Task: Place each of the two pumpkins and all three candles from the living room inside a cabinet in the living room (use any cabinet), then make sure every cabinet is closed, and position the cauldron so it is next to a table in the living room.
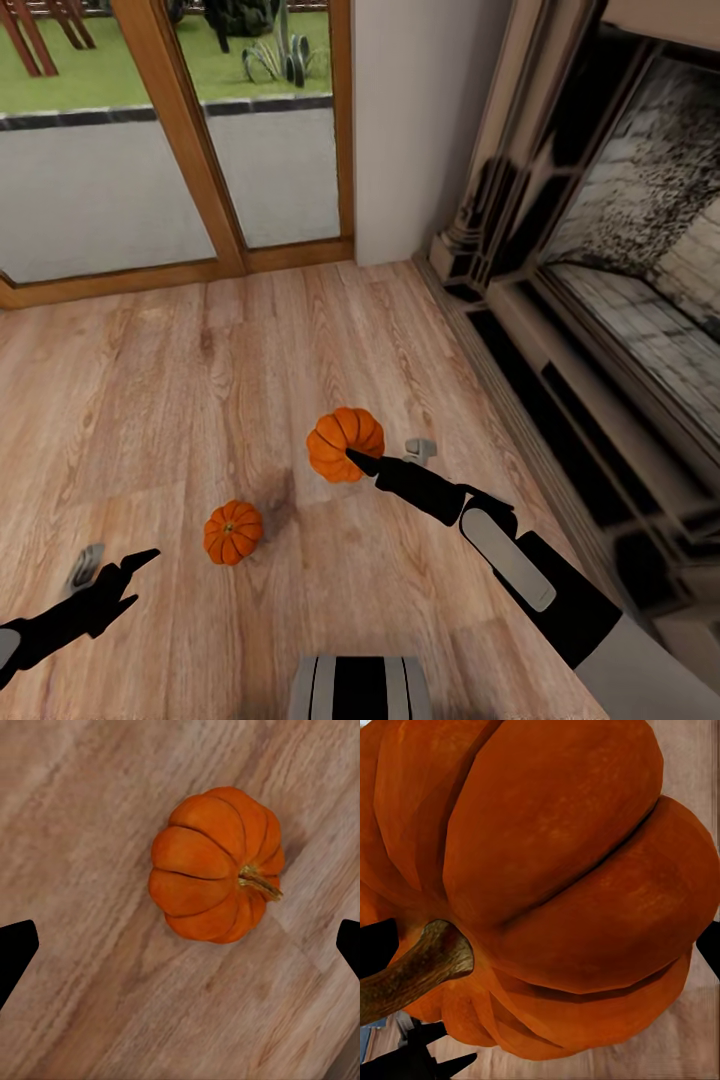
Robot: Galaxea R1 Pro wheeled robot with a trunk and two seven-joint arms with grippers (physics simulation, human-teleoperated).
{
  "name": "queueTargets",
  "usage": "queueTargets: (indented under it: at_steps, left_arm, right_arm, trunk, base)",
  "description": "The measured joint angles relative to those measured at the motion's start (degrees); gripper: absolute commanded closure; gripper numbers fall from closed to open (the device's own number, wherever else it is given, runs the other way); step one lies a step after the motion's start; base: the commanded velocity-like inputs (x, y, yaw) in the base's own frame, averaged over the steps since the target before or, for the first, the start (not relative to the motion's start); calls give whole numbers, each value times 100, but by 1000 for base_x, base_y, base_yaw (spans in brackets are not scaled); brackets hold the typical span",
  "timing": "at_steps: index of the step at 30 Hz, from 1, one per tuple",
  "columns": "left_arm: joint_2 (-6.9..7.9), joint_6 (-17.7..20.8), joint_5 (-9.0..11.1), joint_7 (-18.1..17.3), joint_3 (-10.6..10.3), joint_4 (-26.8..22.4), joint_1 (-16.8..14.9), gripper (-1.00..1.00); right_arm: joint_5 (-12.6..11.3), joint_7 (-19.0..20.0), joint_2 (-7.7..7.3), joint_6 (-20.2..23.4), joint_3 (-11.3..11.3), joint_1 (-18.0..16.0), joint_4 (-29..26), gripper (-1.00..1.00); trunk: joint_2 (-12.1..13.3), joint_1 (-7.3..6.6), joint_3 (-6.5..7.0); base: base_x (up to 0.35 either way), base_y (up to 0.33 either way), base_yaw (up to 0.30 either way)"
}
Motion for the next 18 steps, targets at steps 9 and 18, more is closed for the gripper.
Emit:
queueTargets:
  at_steps: [9,18]
  left_arm:
    - [-2,-5,1,-1,-8,-82,-1,-100]
    - [-10,-7,-8,0,-17,-264,4,-100]
  right_arm:
    - [-86,-45,-53,35,10,15,-1040,100]
    - [-26,-21,-71,119,14,40,-1381,100]
  trunk:
    - [-13,22,-199]
    - [-24,46,-399]
  base:
    - [0,0,0]
    - [0,0,0]
